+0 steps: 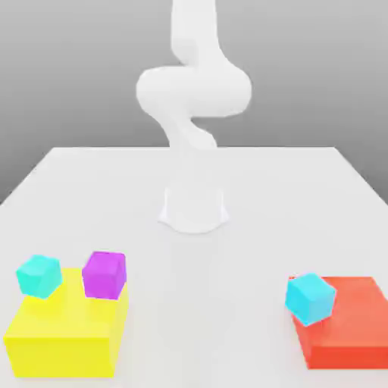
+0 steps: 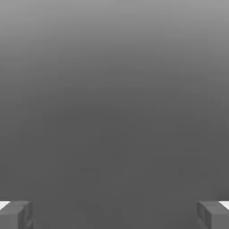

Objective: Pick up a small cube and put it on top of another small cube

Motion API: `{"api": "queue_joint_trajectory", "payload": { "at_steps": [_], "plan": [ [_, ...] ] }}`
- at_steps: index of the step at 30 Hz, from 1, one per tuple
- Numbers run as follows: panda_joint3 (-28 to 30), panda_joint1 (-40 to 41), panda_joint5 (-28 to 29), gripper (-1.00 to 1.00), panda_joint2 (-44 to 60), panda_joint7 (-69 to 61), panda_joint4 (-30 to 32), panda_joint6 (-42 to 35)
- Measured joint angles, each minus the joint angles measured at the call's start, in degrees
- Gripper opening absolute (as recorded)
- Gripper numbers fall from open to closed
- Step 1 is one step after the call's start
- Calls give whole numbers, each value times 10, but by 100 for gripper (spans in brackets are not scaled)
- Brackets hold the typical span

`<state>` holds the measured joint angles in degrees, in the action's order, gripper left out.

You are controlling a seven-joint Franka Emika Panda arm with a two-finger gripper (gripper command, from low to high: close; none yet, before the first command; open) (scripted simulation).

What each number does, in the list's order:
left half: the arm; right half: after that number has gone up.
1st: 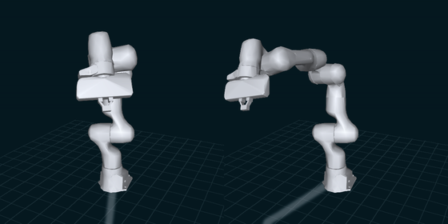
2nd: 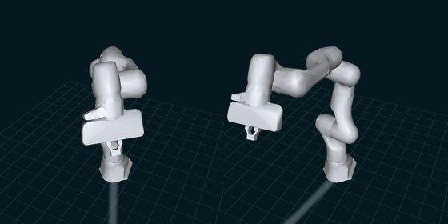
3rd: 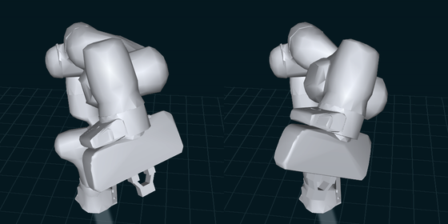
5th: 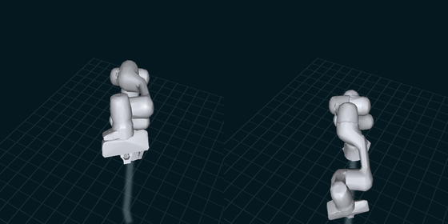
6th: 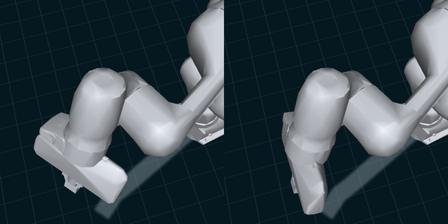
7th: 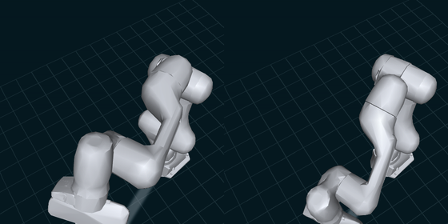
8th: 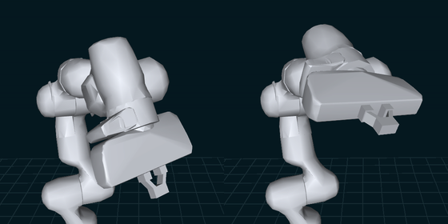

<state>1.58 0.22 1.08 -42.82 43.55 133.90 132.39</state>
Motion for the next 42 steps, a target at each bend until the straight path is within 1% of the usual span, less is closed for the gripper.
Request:
{"api": "queue_joint_trajectory", "payload": {
  "at_steps": [6,10,13,17,20,22,23,24,25,27,28,30,31,36,37,38,40,42],
  "plan": [
    [52,35,42,0,112,-57,90,64],
    [99,57,59,0,186,-102,152,109],
    [139,74,61,0,245,-146,200,146],
    [196,94,37,0,335,-225,270,207],
    [220,111,28,0,374,-239,314,272],
    [228,122,40,0,388,-234,340,317],
    [229,121,26,0,404,-248,345,337],
    [223,119,-4,0,423,-270,346,355],
    [205,125,-43,0,443,-298,343,372],
    [144,163,-127,0,485,-357,335,405],
    [103,197,-155,0,506,-378,331,421],
    [28,268,-175,0,546,-395,323,455],
    [1,296,-178,-100,564,-400,320,471],
    [1,296,-177,-100,564,-398,320,470],
    [-13,311,-178,-100,573,-400,318,478],
    [-10,306,-179,-100,568,-400,319,473],
    [26,277,-153,-100,538,-379,326,449],
    [67,250,-97,-100,499,-337,334,419]
  ]
}}
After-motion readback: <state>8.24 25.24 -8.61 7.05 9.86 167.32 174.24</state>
